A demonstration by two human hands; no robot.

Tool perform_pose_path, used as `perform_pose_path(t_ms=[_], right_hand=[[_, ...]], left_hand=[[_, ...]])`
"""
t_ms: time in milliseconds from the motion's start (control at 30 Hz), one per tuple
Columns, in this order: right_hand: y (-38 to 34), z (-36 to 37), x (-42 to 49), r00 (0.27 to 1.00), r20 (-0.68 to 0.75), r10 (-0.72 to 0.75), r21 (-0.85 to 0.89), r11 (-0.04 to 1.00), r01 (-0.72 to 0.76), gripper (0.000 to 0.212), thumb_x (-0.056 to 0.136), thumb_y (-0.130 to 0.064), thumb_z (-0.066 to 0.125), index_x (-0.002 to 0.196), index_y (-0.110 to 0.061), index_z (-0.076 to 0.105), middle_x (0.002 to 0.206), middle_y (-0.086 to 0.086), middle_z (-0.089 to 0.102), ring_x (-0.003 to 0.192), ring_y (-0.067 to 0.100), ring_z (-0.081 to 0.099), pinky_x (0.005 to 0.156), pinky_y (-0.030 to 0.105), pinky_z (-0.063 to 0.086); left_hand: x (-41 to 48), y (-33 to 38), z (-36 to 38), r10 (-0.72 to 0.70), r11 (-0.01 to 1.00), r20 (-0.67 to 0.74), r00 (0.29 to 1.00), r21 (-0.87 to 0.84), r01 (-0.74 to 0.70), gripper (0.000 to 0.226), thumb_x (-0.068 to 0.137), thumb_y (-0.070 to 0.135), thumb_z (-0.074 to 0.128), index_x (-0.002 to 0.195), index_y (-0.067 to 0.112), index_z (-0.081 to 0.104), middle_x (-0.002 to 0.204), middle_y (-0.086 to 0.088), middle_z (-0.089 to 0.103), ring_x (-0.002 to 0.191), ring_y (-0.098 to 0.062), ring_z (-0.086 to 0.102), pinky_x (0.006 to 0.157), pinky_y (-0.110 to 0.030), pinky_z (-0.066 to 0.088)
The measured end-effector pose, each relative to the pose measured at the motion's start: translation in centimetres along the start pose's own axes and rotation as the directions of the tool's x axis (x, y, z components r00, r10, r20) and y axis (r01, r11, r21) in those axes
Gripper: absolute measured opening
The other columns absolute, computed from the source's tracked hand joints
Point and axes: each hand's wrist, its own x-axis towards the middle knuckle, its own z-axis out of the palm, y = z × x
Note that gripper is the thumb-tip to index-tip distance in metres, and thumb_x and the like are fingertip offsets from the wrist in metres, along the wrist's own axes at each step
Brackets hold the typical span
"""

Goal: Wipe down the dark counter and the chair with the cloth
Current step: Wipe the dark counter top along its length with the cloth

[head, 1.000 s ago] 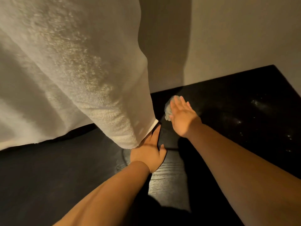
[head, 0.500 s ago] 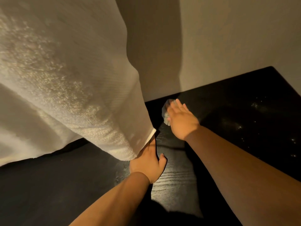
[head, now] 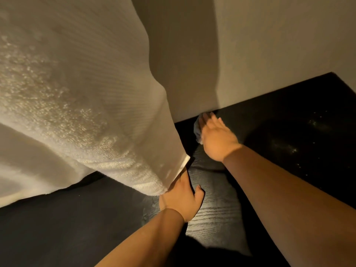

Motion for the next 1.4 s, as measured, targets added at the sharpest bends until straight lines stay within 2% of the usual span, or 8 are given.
perform_pose_path(t_ms=[267,367,500,633,733,967,1267,1400], right_hand=[[-2.2,2.1,-4.0,0.925,0.076,-0.371,-0.065,0.924,0.376,0.069,0.100,-0.044,0.020,0.161,-0.012,0.026,0.169,0.013,0.019,0.157,0.036,0.009,0.124,0.046,0.001],[0.0,0.9,-1.1,0.977,0.085,-0.196,-0.143,0.968,0.207,0.060,0.104,-0.031,0.043,0.159,-0.013,0.029,0.170,0.015,0.011,0.157,0.035,-0.001,0.126,0.047,-0.002],[1.2,0.3,-0.2,0.990,-0.066,0.123,0.079,0.990,-0.117,0.059,0.107,-0.029,0.036,0.161,-0.009,0.021,0.170,0.010,0.012,0.158,0.028,-0.002,0.128,0.041,-0.001],[-2.8,1.7,-4.4,0.993,-0.004,-0.119,-0.005,0.993,0.119,0.065,0.097,-0.034,0.046,0.154,-0.005,0.036,0.166,0.020,0.021,0.157,0.037,0.004,0.128,0.049,0.003],[-1.9,1.7,-5.3,0.970,0.028,-0.242,0.054,0.969,0.241,0.058,0.106,-0.036,0.038,0.157,-0.012,0.031,0.170,0.009,0.015,0.159,0.026,-0.003,0.124,0.035,-0.011],[4.8,-1.3,-0.3,0.979,0.078,0.189,0.070,0.978,-0.195,0.070,0.105,-0.025,0.033,0.162,-0.007,-0.002,0.170,0.014,-0.010,0.157,0.033,-0.012,0.126,0.044,-0.005],[0.1,0.9,-5.8,0.967,0.115,-0.229,0.022,0.973,0.228,0.060,0.109,-0.034,0.024,0.164,-0.016,0.011,0.172,0.003,-0.001,0.158,0.022,-0.012,0.126,0.034,-0.011],[4.7,-0.4,-2.3,0.997,0.077,0.004,0.001,1.000,-0.004,0.073,0.103,-0.021,0.045,0.164,-0.014,0.004,0.172,0.008,-0.001,0.158,0.028,-0.007,0.125,0.038,-0.006]], left_hand=[[0.1,-0.1,-0.1,0.013,1.000,-0.003,1.000,-0.008,-0.013,0.079,0.091,0.062,0.034,0.161,0.029,0.016,0.155,0.000,0.050,0.135,-0.026,0.053,0.105,-0.047,0.050],[0.3,-0.1,-0.2,0.019,1.000,-0.008,1.000,0.008,-0.019,0.083,0.090,0.063,0.030,0.163,0.028,0.012,0.156,-0.001,0.048,0.139,-0.028,0.049,0.108,-0.049,0.048],[0.1,-0.2,-0.1,0.030,1.000,-0.009,1.000,0.007,-0.030,0.085,0.090,0.062,0.030,0.165,0.029,0.005,0.154,-0.002,0.050,0.137,-0.030,0.051,0.106,-0.051,0.050],[0.1,-0.2,0.0,0.029,1.000,-0.012,1.000,0.012,-0.029,0.080,0.091,0.062,0.033,0.161,0.028,0.016,0.154,-0.002,0.050,0.136,-0.028,0.052,0.107,-0.047,0.049],[0.2,-0.2,0.0,0.032,0.999,-0.017,0.999,-0.003,-0.032,0.080,0.092,0.063,0.034,0.162,0.030,0.014,0.155,0.000,0.049,0.136,-0.026,0.052,0.102,-0.044,0.052],[-0.1,-0.2,-0.1,0.023,1.000,-0.018,1.000,-0.015,-0.024,0.085,0.087,0.066,0.028,0.163,0.035,0.005,0.156,0.003,0.047,0.131,-0.029,0.055,0.089,-0.049,0.058],[0.0,0.0,-0.2,0.018,1.000,-0.029,0.999,-0.011,-0.018,0.081,0.086,0.067,0.028,0.158,0.033,0.017,0.150,0.001,0.052,0.133,-0.029,0.054,0.100,-0.052,0.054],[-0.1,-0.2,-0.2,0.025,1.000,-0.016,1.000,-0.010,-0.025,0.083,0.088,0.066,0.027,0.161,0.034,0.007,0.149,0.001,0.053,0.129,-0.029,0.056,0.090,-0.047,0.058]])
